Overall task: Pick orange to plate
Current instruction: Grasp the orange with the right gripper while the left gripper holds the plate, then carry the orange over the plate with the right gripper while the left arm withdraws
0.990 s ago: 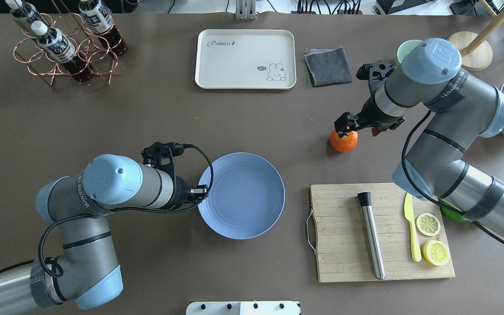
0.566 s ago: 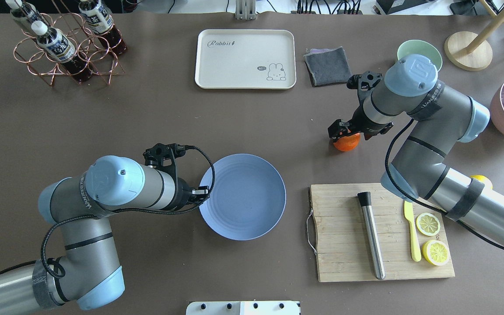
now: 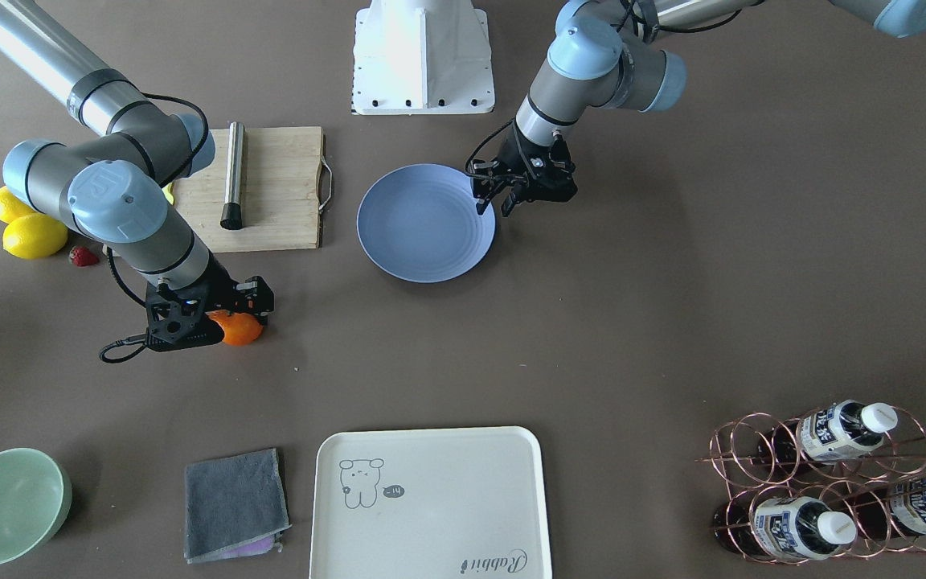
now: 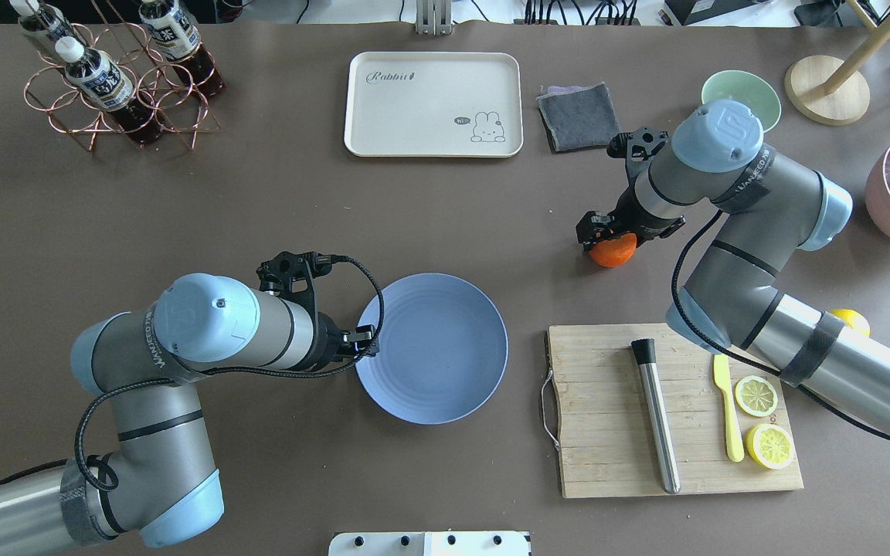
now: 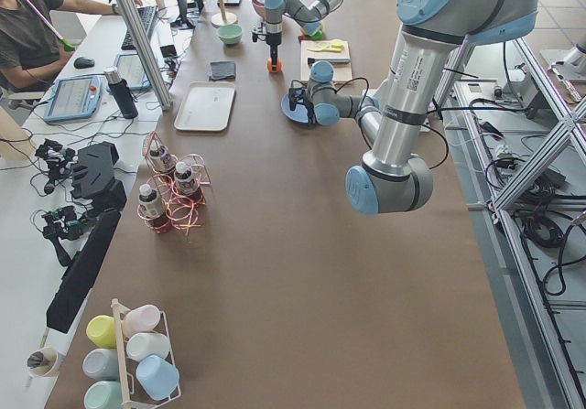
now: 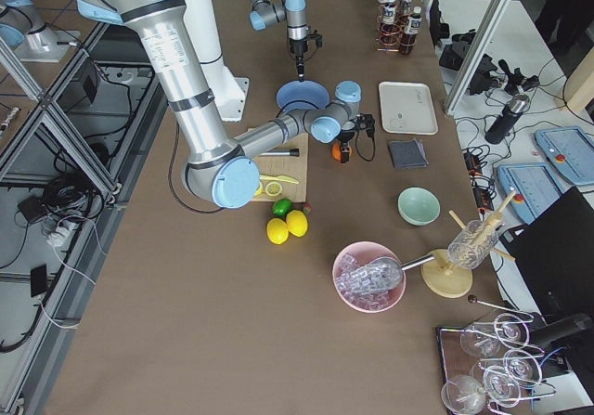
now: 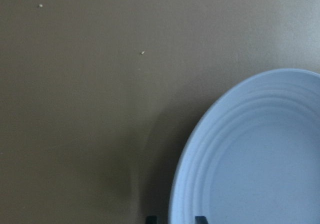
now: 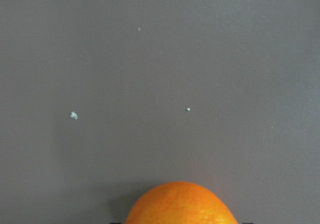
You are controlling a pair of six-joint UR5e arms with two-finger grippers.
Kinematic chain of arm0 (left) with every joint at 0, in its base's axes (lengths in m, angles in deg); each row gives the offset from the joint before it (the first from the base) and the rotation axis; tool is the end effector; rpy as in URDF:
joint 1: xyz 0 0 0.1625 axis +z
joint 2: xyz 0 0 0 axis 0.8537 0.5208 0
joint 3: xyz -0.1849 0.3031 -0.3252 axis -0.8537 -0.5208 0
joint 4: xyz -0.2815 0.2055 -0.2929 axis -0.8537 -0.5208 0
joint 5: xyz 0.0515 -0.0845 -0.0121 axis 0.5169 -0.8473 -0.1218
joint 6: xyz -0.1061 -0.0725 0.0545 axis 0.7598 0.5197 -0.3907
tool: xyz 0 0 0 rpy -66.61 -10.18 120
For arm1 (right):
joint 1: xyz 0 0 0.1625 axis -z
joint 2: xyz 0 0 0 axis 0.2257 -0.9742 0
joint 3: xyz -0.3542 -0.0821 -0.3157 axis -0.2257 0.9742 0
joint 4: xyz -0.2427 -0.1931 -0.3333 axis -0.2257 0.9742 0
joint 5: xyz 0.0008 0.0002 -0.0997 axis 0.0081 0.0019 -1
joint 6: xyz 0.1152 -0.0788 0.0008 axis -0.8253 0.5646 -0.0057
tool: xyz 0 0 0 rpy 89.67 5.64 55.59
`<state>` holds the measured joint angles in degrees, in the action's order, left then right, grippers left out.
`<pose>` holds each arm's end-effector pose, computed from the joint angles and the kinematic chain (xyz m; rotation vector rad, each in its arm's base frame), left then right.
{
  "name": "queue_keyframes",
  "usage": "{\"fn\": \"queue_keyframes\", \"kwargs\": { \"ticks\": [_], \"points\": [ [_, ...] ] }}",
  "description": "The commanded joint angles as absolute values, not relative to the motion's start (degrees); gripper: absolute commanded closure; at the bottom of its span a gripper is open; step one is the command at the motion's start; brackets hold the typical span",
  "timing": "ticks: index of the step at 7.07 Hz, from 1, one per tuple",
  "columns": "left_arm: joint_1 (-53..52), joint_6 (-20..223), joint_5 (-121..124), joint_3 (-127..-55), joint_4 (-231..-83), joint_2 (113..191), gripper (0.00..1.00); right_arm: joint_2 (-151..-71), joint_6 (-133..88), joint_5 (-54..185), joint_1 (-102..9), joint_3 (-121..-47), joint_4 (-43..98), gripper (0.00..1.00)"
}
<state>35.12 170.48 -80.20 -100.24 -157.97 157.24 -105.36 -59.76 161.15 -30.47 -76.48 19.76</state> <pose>0.6236 -0.3813 0.3234 0.0737 1.1027 -0.1456 -0.5128 -0.5787 0.4650 0.0926 -0.8526 -0.0628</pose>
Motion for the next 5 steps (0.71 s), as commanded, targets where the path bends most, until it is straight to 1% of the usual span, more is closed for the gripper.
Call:
{"fn": "queue_keyframes", "kwargs": {
  "ticks": [1, 3, 4, 5],
  "points": [
    [34.45, 170.38, -80.35, -101.05, -157.96, 157.18, 0.04, -102.94, -60.47, 161.93, -30.81, -78.61, 22.39, 1.0],
    [30.6, 169.69, -82.18, -104.03, -155.96, 156.48, 0.04, -98.03, -64.05, 161.68, -29.86, -84.76, 33.17, 1.0],
    [25.97, 168.03, -87.42, -105.09, -153.33, 156.13, 0.04, -97.66, -67.65, 160.72, -27.67, -86.78, 33.57, 1.0],
    [22.61, 164.01, -90.78, -105.1, -153.3, 154.21, 0.04, -96.87, -71.52, 158.18, -24.52, -88.11, 33.66, 1.0]
  ]
}}
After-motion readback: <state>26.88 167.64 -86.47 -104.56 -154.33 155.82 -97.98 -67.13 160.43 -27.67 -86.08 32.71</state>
